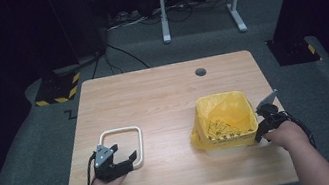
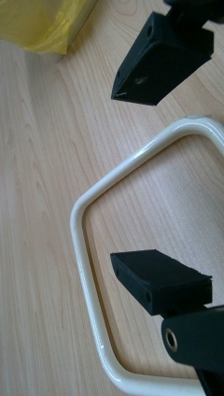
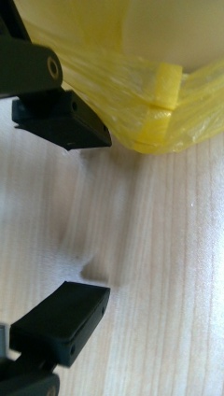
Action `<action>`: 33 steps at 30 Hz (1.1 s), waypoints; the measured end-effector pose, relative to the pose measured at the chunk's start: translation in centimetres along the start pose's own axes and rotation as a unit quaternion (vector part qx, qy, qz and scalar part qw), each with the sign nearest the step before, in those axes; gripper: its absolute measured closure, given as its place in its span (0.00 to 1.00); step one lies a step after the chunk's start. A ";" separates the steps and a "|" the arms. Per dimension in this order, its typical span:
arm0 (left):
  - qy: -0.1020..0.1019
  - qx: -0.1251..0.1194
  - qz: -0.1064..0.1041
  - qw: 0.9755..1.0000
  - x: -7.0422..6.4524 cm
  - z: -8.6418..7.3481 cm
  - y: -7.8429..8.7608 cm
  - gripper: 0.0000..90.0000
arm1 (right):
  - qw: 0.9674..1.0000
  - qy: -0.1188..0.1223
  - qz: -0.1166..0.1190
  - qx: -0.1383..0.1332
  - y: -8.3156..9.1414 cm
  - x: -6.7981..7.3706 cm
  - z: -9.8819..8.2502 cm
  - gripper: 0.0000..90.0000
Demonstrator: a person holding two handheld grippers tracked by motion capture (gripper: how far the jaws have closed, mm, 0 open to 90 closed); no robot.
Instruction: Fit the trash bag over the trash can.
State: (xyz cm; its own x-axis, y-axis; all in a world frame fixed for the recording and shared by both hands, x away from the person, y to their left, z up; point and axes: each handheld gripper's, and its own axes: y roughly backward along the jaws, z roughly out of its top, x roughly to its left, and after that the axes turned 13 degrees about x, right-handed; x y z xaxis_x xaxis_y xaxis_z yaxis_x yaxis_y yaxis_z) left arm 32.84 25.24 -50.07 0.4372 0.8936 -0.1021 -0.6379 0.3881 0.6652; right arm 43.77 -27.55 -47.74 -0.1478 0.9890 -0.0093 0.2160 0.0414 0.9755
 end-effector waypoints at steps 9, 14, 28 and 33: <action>0.004 0.004 -0.003 1.000 -0.1 -0.2 0.0 0.19 | 1.000 -0.008 0.016 0.006 4.1 -0.1 -1.0 0.24; 0.007 0.023 -0.013 1.000 0.0 0.0 0.0 0.19 | 0.998 -0.043 0.040 0.001 6.5 -0.6 -1.5 0.30; -0.003 0.023 -0.007 1.000 -0.5 -0.1 -0.1 0.19 | 0.998 -0.042 0.023 -0.042 15.1 1.9 -2.7 0.37; -0.005 0.021 -0.007 1.000 -0.6 0.0 0.0 0.20 | 0.998 -0.020 0.021 -0.048 16.2 4.6 -2.3 0.40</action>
State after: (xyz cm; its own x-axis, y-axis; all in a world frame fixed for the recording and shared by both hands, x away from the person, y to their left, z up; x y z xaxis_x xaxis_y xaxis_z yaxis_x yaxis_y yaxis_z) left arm 32.56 24.68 -50.07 0.4523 0.8857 -0.1052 -0.6043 0.3911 0.6942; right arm 44.36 -22.67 -31.50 -0.1018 0.9945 0.0246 0.1265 -0.0116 0.9919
